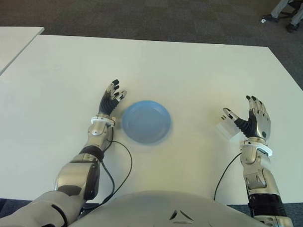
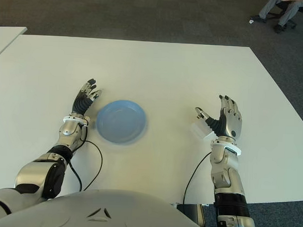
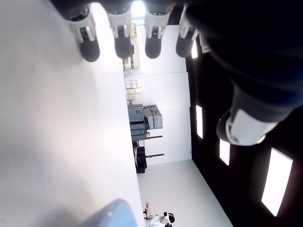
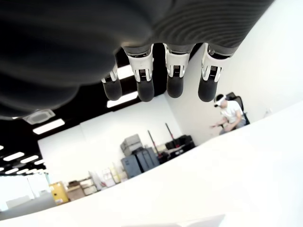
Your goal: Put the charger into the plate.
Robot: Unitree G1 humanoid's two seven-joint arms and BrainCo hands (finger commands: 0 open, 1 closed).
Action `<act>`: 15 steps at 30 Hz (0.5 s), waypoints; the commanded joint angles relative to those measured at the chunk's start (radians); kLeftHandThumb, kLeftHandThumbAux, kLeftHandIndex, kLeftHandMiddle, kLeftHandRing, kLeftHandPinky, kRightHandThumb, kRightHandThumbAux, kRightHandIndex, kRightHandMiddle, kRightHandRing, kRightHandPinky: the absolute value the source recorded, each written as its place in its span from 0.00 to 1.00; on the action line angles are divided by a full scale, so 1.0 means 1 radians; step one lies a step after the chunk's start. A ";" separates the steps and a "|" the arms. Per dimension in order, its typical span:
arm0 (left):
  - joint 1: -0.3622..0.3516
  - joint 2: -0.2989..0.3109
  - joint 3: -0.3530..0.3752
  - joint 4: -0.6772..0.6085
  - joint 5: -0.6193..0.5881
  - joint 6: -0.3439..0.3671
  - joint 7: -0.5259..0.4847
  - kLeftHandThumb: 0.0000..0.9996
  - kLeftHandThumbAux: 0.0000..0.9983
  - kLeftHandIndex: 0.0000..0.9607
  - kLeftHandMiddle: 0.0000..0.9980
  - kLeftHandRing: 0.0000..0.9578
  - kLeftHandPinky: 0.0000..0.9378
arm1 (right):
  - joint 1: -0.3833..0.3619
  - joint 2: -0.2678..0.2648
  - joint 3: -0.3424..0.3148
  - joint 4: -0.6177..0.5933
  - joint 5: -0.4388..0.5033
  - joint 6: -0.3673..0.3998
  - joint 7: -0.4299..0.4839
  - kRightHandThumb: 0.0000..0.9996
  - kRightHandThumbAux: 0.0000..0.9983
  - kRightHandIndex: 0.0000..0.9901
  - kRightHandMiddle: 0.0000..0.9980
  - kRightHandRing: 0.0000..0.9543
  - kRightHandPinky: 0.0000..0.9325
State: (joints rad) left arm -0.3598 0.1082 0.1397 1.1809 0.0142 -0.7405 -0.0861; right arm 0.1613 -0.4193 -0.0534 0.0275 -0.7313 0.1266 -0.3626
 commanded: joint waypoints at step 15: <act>0.086 -0.023 -0.009 0.060 0.004 0.045 -0.019 0.13 0.60 0.00 0.05 0.06 0.12 | 0.030 0.049 0.094 -0.005 -0.023 0.088 0.030 0.30 0.17 0.00 0.00 0.00 0.00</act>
State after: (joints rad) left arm -0.3592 0.1082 0.1392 1.1808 0.0151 -0.7443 -0.0870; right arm 0.1782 -0.3831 0.0227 0.0236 -0.7463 0.1987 -0.3441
